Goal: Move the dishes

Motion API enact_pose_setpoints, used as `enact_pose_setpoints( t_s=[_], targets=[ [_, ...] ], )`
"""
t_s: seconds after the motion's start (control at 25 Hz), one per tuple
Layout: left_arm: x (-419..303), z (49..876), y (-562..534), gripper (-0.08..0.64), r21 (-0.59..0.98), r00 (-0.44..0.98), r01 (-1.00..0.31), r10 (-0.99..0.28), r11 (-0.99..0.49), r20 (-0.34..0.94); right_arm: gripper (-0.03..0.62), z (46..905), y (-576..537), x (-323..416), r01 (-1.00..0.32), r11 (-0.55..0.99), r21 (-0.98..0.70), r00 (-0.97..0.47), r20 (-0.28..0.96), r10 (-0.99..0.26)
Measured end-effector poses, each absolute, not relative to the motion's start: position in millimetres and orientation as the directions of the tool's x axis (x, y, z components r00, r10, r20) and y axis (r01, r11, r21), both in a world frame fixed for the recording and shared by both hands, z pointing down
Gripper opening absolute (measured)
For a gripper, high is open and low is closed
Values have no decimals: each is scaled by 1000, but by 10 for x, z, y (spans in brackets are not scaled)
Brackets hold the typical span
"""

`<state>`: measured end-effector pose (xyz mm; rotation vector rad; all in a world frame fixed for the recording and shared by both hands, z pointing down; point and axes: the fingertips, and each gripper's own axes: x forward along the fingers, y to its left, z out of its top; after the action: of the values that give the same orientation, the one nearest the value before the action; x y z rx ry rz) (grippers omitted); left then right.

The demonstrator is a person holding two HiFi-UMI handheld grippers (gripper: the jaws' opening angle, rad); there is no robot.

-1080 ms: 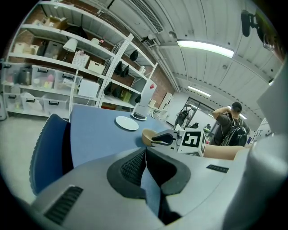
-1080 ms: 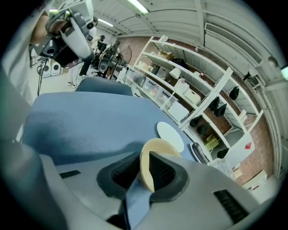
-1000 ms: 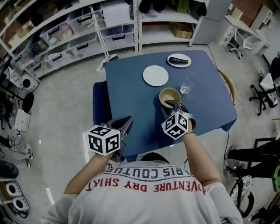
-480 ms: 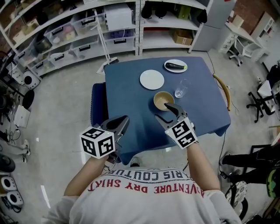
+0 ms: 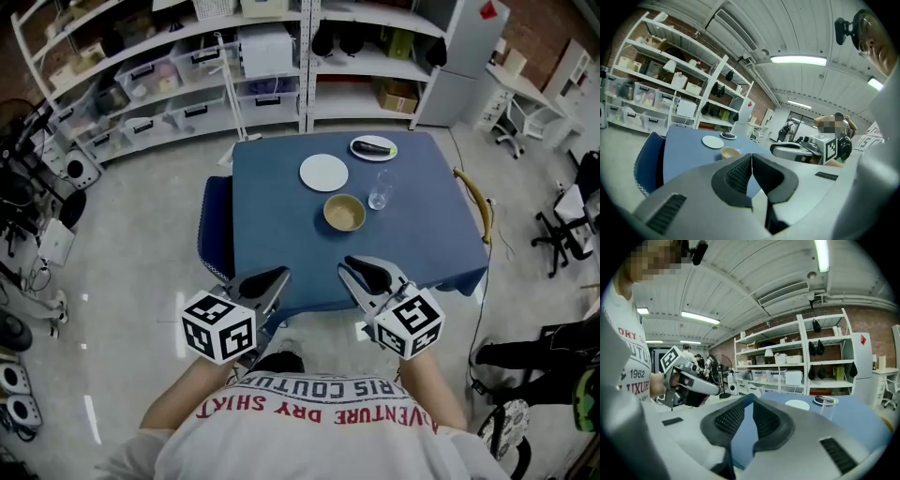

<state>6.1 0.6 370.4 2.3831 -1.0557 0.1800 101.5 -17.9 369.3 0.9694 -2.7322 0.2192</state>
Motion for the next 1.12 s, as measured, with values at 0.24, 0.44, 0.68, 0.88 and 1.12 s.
enact_pose_setpoints(
  t_s=[0.24, 0.44, 0.68, 0.88, 1.12],
  targets=[
    [277, 3504, 438, 29, 389, 712, -697, -647, -603, 274, 26, 3409, 358, 1103, -574, 801, -171, -818, 143, -557],
    [415, 3324, 711, 29, 358, 733, -676, -637, -644, 237, 23, 3140, 704, 1145, -530, 820, -218, -845, 53, -532],
    [450, 3226, 921, 29, 318, 725, -686, -653, -655, 221, 23, 3029, 939, 1247, -542, 822, -177, -838, 33, -545],
    [403, 3205, 991, 29, 312, 716, -694, -666, -649, 209, 23, 3064, 1005, 1186, -534, 831, -156, -844, 36, -536],
    [369, 3183, 1017, 29, 314, 709, -701, -673, -640, 211, 23, 3064, 1063, 1171, -529, 832, -168, -847, 44, -530]
  ],
)
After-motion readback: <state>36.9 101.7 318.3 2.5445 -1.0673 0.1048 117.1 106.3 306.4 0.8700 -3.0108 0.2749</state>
